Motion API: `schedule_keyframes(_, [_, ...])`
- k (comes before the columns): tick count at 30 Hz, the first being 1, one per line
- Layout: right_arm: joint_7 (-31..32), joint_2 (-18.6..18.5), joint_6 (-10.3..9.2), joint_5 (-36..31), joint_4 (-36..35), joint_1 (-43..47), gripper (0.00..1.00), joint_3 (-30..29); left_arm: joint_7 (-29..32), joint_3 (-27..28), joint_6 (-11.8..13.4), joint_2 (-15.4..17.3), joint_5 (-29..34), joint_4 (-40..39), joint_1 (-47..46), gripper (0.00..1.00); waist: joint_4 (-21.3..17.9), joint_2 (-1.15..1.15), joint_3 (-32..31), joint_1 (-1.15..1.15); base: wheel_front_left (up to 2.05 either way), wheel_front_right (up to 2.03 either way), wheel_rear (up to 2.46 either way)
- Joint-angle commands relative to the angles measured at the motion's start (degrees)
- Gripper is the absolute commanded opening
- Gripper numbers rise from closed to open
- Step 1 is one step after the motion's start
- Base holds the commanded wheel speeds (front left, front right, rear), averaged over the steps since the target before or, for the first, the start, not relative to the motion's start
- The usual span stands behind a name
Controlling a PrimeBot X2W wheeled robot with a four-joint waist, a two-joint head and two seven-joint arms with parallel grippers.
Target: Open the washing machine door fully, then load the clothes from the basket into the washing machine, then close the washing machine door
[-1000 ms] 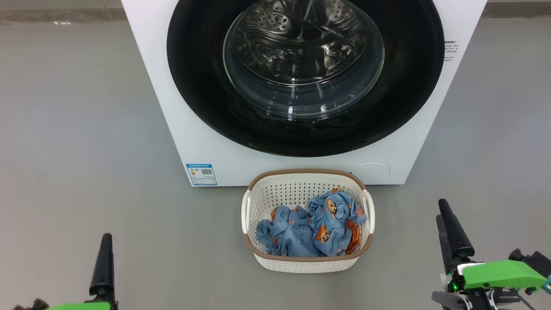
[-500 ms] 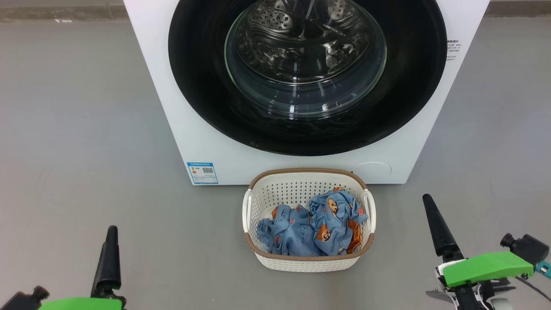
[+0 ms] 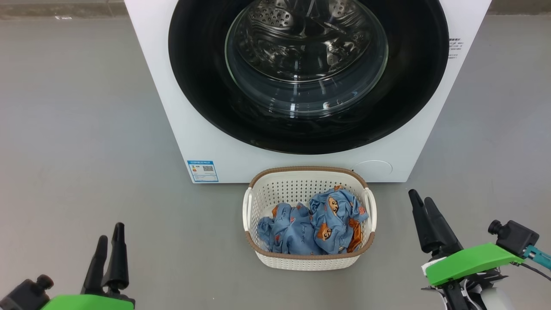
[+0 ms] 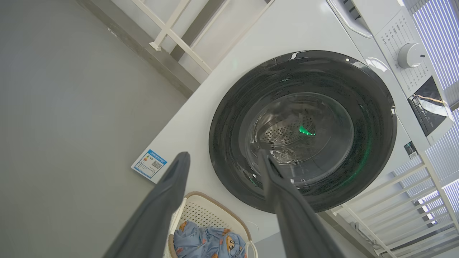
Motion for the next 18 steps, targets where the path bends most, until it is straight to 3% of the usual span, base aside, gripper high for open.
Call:
schedule_keyframes(1, [-0.78, -0.77, -0.04, -2.69, -1.16, -2.57, 1.00, 1.42, -0.77, 1.09, -0.15, 1.80, 3.08, -1.59, -2.87, 1.00, 0.01, 0.00, 0.01, 0.00, 0.00, 0.00, 0.00])
schedule_keyframes(10, [-2.25, -0.87, -0.04, -12.15, -0.36, -3.49, 1.00, 1.99, -2.31, 0.48, -0.17, 1.92, 13.57, -1.65, -3.23, 1.00, 0.13, 0.00, 0.11, 0.00, 0.00, 0.00, 0.00])
schedule_keyframes(18, [-3.56, -1.02, -0.05, -18.07, 0.13, -4.18, 1.00, 2.64, -3.68, 1.13, -0.19, 1.26, 18.78, -1.75, -3.21, 1.00, 0.29, 0.00, 0.02, 0.00, 0.00, 0.00, 0.00])
